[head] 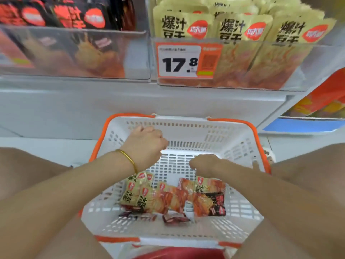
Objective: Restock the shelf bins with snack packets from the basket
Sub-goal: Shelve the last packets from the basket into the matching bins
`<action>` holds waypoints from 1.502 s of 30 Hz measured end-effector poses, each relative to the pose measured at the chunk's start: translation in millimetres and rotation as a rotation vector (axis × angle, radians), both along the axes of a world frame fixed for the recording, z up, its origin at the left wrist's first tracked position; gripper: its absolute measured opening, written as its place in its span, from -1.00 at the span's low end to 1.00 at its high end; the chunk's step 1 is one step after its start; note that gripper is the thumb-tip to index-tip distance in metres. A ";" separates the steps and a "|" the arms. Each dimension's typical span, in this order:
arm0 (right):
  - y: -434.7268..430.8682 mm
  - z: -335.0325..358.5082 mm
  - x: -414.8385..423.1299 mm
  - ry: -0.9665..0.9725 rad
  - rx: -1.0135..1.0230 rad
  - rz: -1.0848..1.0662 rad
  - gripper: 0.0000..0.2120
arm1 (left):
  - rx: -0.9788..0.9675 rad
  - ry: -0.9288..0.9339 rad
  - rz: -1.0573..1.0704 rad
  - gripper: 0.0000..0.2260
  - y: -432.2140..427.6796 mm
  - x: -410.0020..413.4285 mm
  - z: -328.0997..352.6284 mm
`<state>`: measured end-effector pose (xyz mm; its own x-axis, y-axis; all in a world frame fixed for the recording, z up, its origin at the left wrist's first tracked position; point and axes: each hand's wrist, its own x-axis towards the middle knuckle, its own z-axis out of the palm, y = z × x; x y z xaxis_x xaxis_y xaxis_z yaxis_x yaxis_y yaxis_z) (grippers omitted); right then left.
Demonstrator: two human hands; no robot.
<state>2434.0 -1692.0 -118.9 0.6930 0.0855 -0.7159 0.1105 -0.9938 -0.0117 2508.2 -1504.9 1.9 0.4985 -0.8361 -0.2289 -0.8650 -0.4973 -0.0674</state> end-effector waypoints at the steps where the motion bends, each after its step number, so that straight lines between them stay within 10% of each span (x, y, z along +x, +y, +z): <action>1: -0.7 -20.4 -0.7 0.007 0.004 -0.047 -0.74 | 0.046 0.006 -0.002 -0.75 -0.8 0.4 -3.2; 8: -15.8 -104.9 -33.4 0.015 -0.022 -0.320 -0.46 | 0.043 -0.054 -0.037 -0.79 5.7 2.8 -19.2; 15: -9.1 -102.6 -22.8 0.125 -0.023 -0.252 -0.83 | 0.064 0.021 0.017 -0.79 3.5 6.4 -23.3; 25: -7.4 89.1 43.8 -0.010 0.910 -0.827 -0.94 | -0.166 0.638 0.489 -0.54 -0.7 20.1 -6.1; 30: 10.9 158.5 31.2 -0.314 1.003 -0.732 -0.71 | -0.494 0.563 0.414 -0.85 -3.4 20.0 40.1; 37: 7.2 264.9 35.0 -0.989 1.108 -0.478 -0.66 | -1.134 0.468 0.247 -0.79 -9.0 32.6 144.7; 45: -7.5 308.5 54.3 -1.483 0.950 -0.240 -0.64 | -1.402 0.184 0.050 -0.85 -33.7 43.6 185.9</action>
